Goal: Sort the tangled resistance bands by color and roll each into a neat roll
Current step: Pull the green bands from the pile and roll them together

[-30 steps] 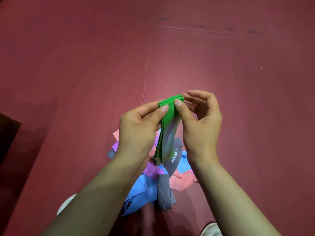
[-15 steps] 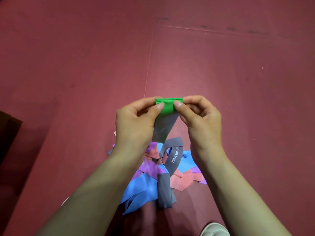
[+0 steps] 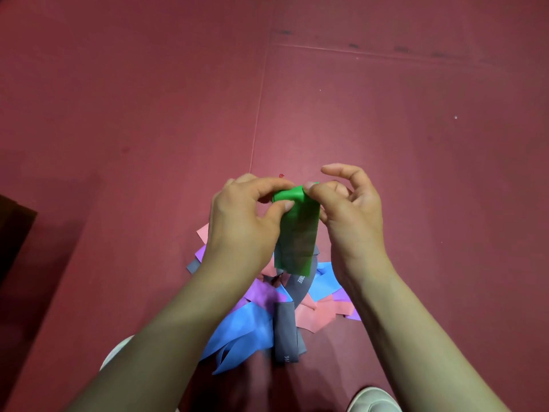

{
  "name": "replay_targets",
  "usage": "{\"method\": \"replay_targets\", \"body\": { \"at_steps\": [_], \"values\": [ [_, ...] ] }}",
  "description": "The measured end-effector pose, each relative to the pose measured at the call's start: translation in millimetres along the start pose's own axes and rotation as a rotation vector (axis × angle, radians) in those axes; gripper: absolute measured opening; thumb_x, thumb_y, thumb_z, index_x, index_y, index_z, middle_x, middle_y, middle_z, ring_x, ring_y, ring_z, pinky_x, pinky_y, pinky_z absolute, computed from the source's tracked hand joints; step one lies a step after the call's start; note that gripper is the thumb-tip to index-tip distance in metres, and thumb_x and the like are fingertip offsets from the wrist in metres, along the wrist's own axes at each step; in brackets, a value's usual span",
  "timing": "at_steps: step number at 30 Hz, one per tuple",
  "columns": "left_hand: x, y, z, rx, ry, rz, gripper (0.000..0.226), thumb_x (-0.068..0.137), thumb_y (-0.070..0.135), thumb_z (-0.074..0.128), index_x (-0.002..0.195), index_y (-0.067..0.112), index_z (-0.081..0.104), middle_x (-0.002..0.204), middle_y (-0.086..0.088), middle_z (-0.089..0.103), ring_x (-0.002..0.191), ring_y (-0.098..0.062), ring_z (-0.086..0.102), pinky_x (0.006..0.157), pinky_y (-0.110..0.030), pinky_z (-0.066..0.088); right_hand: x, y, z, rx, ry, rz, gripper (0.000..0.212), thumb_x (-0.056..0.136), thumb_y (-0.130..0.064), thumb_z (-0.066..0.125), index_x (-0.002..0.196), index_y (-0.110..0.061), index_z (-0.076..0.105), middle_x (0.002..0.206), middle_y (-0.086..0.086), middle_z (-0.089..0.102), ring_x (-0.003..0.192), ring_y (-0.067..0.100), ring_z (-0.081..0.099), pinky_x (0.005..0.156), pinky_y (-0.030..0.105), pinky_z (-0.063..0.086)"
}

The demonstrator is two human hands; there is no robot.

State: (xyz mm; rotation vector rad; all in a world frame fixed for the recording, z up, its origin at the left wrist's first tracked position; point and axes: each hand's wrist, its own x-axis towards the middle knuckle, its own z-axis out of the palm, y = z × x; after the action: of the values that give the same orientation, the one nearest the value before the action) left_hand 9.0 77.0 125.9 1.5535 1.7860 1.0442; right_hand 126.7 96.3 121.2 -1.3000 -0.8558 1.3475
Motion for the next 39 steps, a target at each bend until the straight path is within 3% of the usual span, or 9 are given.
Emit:
{"method": "replay_targets", "body": {
  "at_steps": [4, 7, 10, 15, 19, 22, 28, 32, 39],
  "values": [
    [2.6, -2.1, -1.7, 0.126, -0.011, 0.003, 0.019, 0.087, 0.013, 0.067, 0.101, 0.022, 0.074, 0.081, 0.009, 0.045, 0.092, -0.017, 0.044, 0.075, -0.001, 0.027, 1.9, 1.0, 0.0, -0.051, -0.052, -0.034, 0.017, 0.084, 0.001, 0.065, 0.100, -0.005, 0.063, 0.054, -0.007, 0.051, 0.057, 0.005, 0.050, 0.063, 0.015, 0.046],
    [7.7, -6.2, -7.8, 0.102, -0.011, -0.031, 0.018, 0.087, 0.013, 0.067, 0.099, 0.023, 0.074, 0.091, 0.003, 0.048, 0.092, -0.013, 0.044, 0.074, 0.000, 0.028, 1.5, 1.0, -2.1, -0.165, -0.096, -0.066, 0.010, 0.083, -0.006, 0.069, 0.091, -0.012, 0.072, 0.091, 0.011, 0.068, 0.081, 0.011, 0.061, 0.078, 0.019, 0.048],
    [10.9, -7.6, -13.5, 0.013, -0.080, -0.069, 0.017, 0.087, 0.009, 0.066, 0.096, 0.020, 0.075, 0.084, 0.010, 0.061, 0.077, -0.009, 0.054, 0.067, -0.004, 0.035, 1.6, -0.6, -4.2, -0.216, -0.156, -0.116, 0.021, 0.084, -0.003, 0.067, 0.096, -0.019, 0.072, 0.110, 0.007, 0.068, 0.104, 0.015, 0.062, 0.090, 0.025, 0.049],
    [13.1, -5.0, -18.1, -0.246, -0.189, -0.191, 0.021, 0.088, 0.002, 0.063, 0.087, 0.022, 0.070, 0.081, 0.005, 0.070, 0.075, -0.005, 0.060, 0.076, -0.018, 0.047, 1.2, -1.4, -2.5, -0.227, -0.206, -0.139, 0.023, 0.085, 0.001, 0.065, 0.093, -0.020, 0.072, 0.092, 0.001, 0.074, 0.089, 0.009, 0.066, 0.081, 0.019, 0.051],
    [12.2, -3.4, -14.5, -0.465, -0.102, -0.306, 0.024, 0.087, 0.001, 0.065, 0.106, 0.015, 0.064, 0.072, -0.003, 0.068, 0.074, -0.017, 0.062, 0.081, -0.032, 0.052, 2.3, -1.8, -3.1, -0.208, -0.102, -0.153, 0.018, 0.081, -0.003, 0.071, 0.085, -0.020, 0.073, 0.078, -0.006, 0.073, 0.077, 0.003, 0.065, 0.073, 0.015, 0.049],
    [9.3, -2.2, -10.2, -0.542, -0.041, -0.360, 0.026, 0.080, 0.003, 0.073, 0.102, 0.014, 0.064, 0.074, -0.003, 0.072, 0.076, -0.022, 0.067, 0.082, -0.039, 0.055, 2.0, -2.3, -2.6, -0.156, -0.018, -0.162, 0.013, 0.078, -0.003, 0.073, 0.084, -0.014, 0.073, 0.069, -0.006, 0.071, 0.069, 0.003, 0.064, 0.067, 0.013, 0.049],
    [3.6, -1.6, -5.2, -0.611, 0.018, -0.365, 0.021, 0.076, -0.001, 0.075, 0.088, 0.016, 0.072, 0.085, -0.004, 0.076, 0.084, -0.015, 0.073, 0.080, -0.024, 0.056, -1.3, -4.0, 1.5, -0.113, 0.058, -0.178, 0.012, 0.076, -0.004, 0.076, 0.080, -0.014, 0.072, 0.059, -0.011, 0.068, 0.061, 0.000, 0.061, 0.063, 0.013, 0.048],
    [4.1, -1.0, -4.3, -0.609, 0.085, -0.364, 0.019, 0.076, 0.001, 0.075, 0.088, 0.015, 0.072, 0.085, -0.001, 0.076, 0.082, -0.012, 0.072, 0.079, -0.021, 0.056, -1.4, -3.2, 2.6, -0.128, 0.043, -0.223, 0.020, 0.079, -0.006, 0.075, 0.097, -0.013, 0.069, 0.047, -0.014, 0.057, 0.056, -0.001, 0.053, 0.066, 0.013, 0.045],
    [4.0, 0.0, -6.4, -0.674, 0.091, -0.379, 0.017, 0.081, -0.002, 0.070, 0.086, 0.014, 0.070, 0.069, 0.008, 0.074, 0.064, -0.001, 0.068, 0.058, -0.010, 0.049, -1.2, -0.7, 4.4, -0.141, -0.087, -0.161, 0.035, 0.078, 0.002, 0.071, 0.109, -0.015, 0.067, 0.075, -0.002, 0.069, 0.079, 0.008, 0.065, 0.079, 0.021, 0.051]
  ]
}}
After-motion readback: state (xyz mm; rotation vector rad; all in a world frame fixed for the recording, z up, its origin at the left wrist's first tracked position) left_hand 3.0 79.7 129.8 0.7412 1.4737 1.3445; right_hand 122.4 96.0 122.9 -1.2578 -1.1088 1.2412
